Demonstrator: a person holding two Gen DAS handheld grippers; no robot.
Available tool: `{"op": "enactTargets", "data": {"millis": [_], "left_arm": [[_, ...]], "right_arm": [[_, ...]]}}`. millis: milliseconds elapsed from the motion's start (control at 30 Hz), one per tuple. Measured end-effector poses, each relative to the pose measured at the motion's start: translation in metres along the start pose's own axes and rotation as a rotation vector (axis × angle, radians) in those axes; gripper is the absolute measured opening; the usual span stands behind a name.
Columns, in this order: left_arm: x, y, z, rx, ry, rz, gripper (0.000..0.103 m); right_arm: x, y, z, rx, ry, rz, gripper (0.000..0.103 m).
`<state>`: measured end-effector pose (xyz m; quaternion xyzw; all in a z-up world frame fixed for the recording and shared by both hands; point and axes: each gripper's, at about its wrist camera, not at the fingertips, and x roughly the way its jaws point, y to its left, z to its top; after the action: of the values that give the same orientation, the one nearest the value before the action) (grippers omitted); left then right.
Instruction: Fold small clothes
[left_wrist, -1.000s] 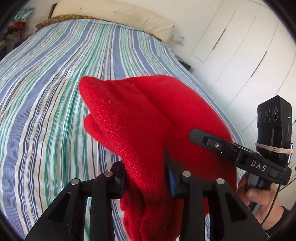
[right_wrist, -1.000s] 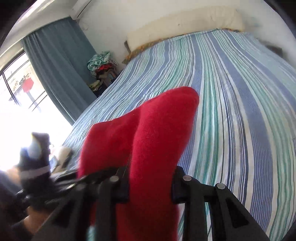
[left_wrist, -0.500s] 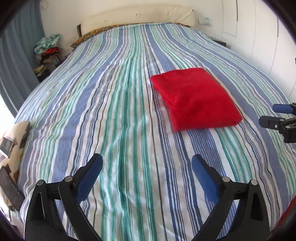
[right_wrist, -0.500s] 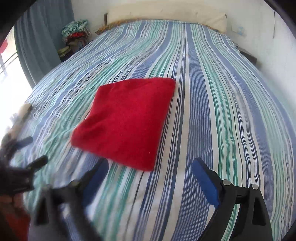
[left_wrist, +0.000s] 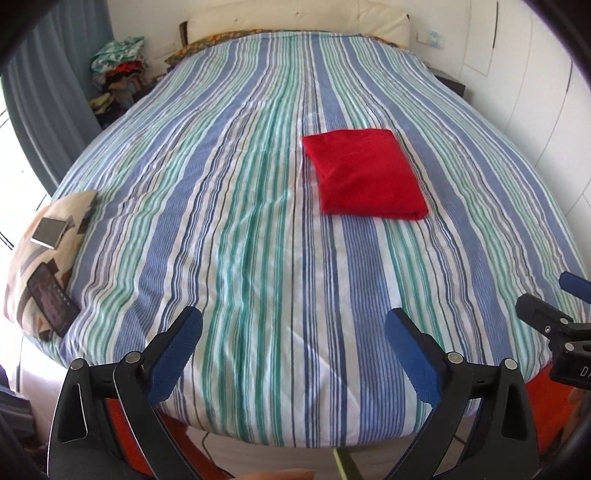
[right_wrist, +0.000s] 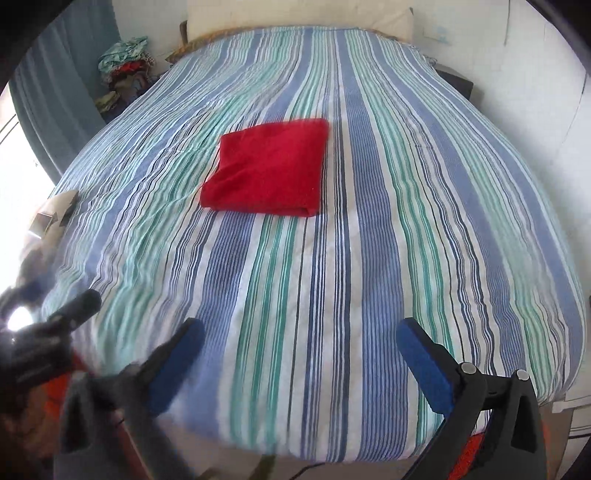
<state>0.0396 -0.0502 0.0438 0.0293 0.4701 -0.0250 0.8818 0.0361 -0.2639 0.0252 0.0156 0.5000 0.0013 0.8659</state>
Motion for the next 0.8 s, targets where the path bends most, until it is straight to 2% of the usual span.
{"op": "enactTargets", "data": {"millis": [133,267,800], "left_arm": [[-0.015,0.001,0.000,-0.024,-0.005,-0.014,0.100],[-0.028,-0.002,0.001,-0.002,-0.035,0.009,0.100],[-0.042,-0.013,0.002,0.013,-0.060,0.018,0.100]], "right_arm": [[-0.030,0.003,-0.002,-0.018,-0.021,-0.008,0.102],[-0.046,0.012,-0.003,-0.047,-0.040,-0.008,0.102],[-0.061,0.020,-0.007,-0.069,-0.076,-0.039,0.102]]}}
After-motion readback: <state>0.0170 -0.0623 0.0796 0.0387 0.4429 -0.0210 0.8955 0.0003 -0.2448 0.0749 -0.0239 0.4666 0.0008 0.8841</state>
